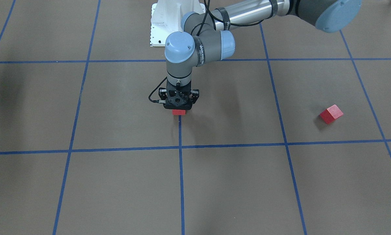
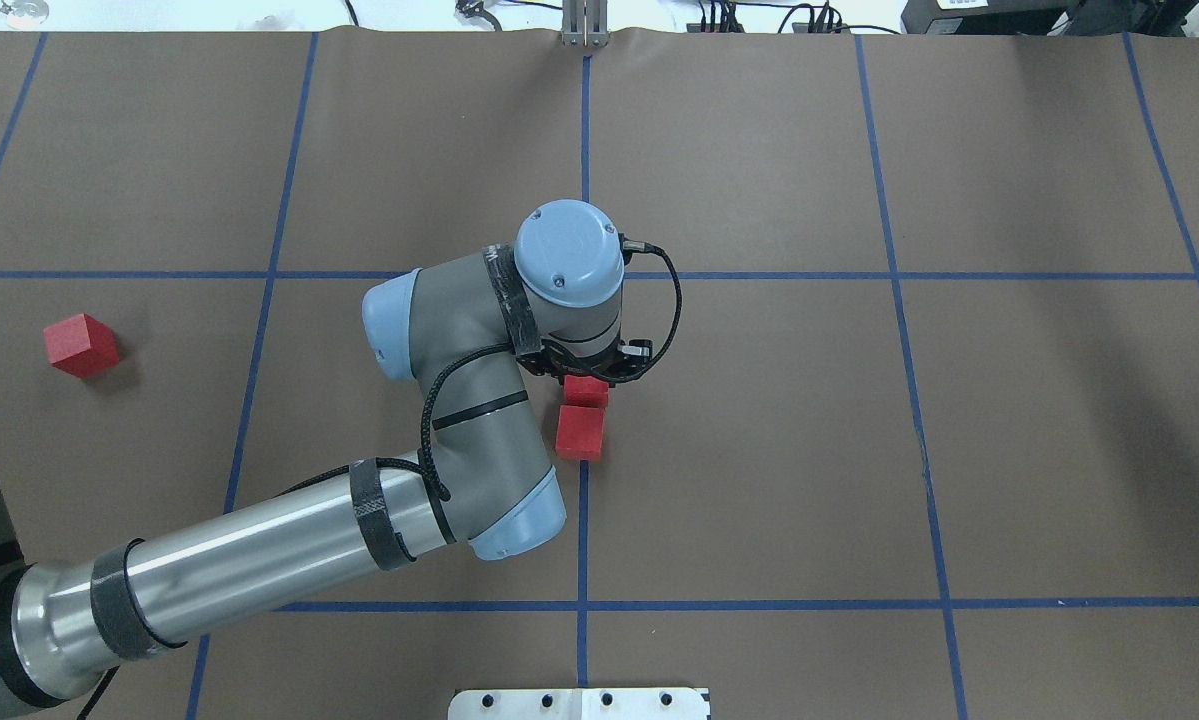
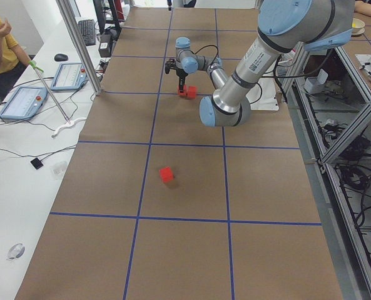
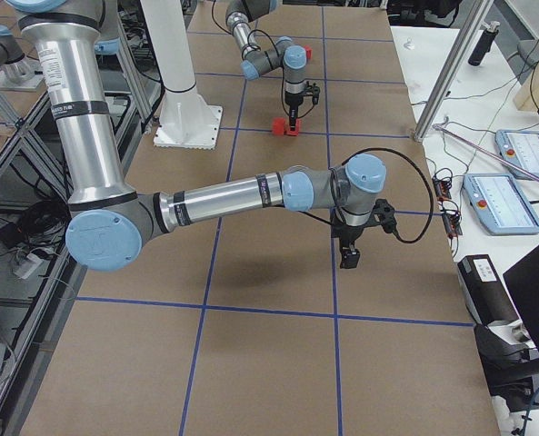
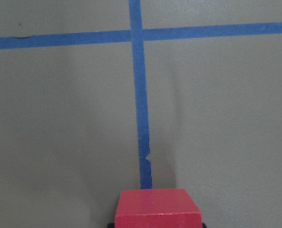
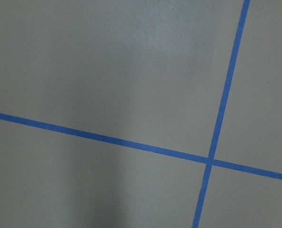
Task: Form red blocks into L shape at center
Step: 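Hold the cube in place against the center cube with the left gripper, then open the left gripper and withdraw toward the last red cube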
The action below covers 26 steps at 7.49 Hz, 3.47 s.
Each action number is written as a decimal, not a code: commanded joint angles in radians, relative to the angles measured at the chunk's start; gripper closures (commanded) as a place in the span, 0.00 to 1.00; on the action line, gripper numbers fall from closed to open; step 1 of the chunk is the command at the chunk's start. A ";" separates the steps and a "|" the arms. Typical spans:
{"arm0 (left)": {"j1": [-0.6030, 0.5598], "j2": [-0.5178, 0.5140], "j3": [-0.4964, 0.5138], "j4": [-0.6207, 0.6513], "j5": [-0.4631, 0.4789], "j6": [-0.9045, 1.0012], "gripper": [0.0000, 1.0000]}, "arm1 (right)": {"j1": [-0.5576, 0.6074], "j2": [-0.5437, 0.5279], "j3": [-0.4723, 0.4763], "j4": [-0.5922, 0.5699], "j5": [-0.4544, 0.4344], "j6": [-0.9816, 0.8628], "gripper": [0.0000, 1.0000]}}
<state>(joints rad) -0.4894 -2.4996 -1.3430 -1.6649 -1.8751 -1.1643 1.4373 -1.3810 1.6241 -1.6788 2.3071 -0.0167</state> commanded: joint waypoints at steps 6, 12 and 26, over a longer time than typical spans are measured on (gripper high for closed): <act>0.009 0.013 -0.004 0.002 0.002 0.000 0.70 | 0.000 -0.003 0.000 -0.001 0.000 0.001 0.01; 0.017 0.011 -0.004 0.002 0.002 -0.006 0.67 | 0.002 -0.003 0.000 -0.001 0.000 0.001 0.01; -0.110 0.312 -0.482 0.203 -0.082 0.350 0.00 | 0.002 -0.004 0.000 -0.001 0.000 0.001 0.01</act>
<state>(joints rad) -0.5314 -2.3277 -1.6880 -1.4775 -1.9055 -0.9467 1.4389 -1.3852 1.6245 -1.6795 2.3071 -0.0153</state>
